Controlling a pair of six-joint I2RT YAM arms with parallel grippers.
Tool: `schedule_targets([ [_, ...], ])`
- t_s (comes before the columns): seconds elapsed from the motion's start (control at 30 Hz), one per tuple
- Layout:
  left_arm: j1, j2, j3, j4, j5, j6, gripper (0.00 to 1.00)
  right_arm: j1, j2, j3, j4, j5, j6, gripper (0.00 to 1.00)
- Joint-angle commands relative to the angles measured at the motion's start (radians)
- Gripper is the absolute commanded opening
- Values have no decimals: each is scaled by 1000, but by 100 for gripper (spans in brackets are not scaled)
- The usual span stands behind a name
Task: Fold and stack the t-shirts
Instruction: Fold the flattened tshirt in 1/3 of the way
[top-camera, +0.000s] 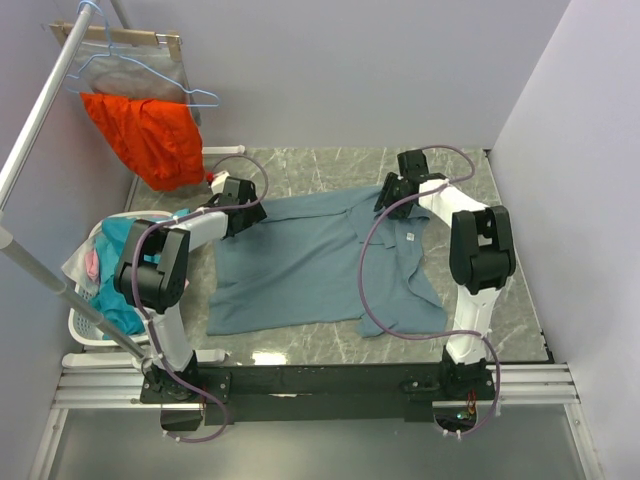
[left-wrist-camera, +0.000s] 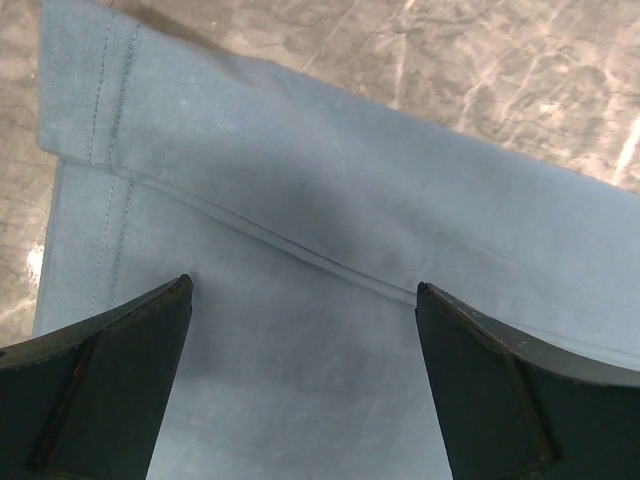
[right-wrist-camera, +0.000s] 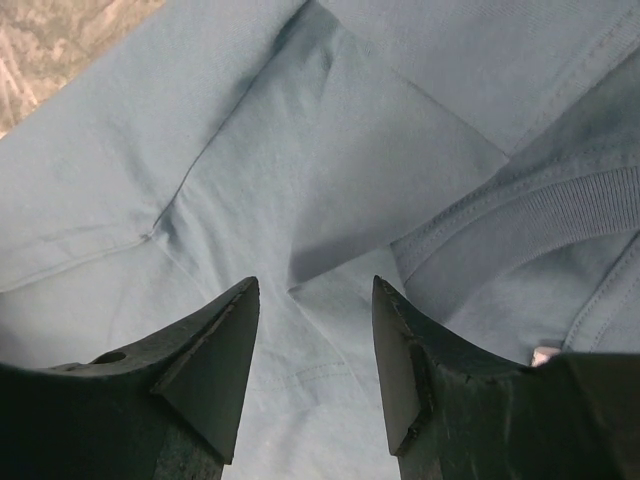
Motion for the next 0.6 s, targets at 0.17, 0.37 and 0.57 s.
schedule_targets([
  [0.17,9,18,38,23,26,2,98,0,115,123,7,13,-5,52],
  [0.37,14,22,42,19,20,8,98,-2,82,117,16,65,-21,14],
  [0.57,28,17,42,17,11,28,98,-11,-4,65,-16,182,-53,0],
])
